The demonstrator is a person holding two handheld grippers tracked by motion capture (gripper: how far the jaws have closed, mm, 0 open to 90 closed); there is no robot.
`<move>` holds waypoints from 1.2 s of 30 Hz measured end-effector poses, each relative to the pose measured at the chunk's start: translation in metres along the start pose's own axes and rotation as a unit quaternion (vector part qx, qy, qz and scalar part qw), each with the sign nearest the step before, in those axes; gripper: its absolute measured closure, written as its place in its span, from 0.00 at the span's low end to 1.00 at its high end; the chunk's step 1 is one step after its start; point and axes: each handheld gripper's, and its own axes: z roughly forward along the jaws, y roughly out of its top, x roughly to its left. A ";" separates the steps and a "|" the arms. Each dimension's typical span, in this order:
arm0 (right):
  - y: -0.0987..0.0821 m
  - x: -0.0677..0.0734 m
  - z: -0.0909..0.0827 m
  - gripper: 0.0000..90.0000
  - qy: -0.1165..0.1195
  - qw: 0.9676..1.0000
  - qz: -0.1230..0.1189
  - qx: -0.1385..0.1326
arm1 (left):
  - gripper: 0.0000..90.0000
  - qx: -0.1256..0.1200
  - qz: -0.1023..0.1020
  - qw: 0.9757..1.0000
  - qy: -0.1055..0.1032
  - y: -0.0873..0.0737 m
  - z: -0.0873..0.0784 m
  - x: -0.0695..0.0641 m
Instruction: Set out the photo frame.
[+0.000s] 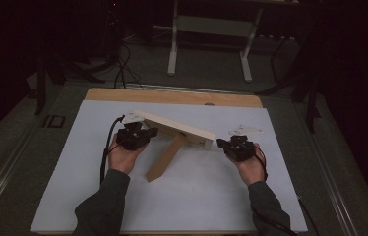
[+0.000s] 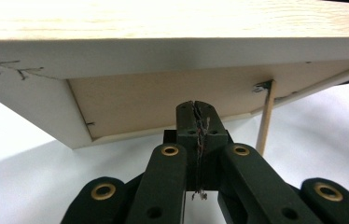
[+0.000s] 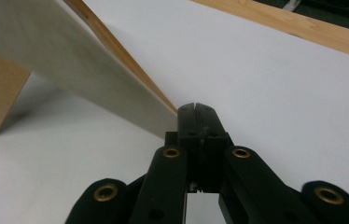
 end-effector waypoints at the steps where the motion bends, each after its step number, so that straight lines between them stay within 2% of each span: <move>1: 0.001 0.000 0.001 1.00 0.000 1.000 0.001 0.000 | 1.00 -0.002 -0.002 1.000 0.003 0.000 0.001 0.000; 11: 0.008 -0.001 0.010 1.00 0.006 1.000 0.013 -0.012 | 1.00 -0.004 -0.008 1.000 0.013 0.005 0.006 0.001; 19: 0.012 0.001 0.013 1.00 0.015 1.000 0.010 -0.015 | 1.00 -0.003 -0.008 1.000 0.016 0.005 0.008 0.000; 27: 0.012 0.001 0.013 1.00 0.019 1.000 0.010 -0.014 | 1.00 -0.002 -0.005 1.000 0.014 0.006 0.010 -0.002; 36: 0.016 0.001 0.012 1.00 0.023 1.000 0.007 -0.017 | 1.00 -0.001 0.002 1.000 0.003 0.007 0.012 -0.011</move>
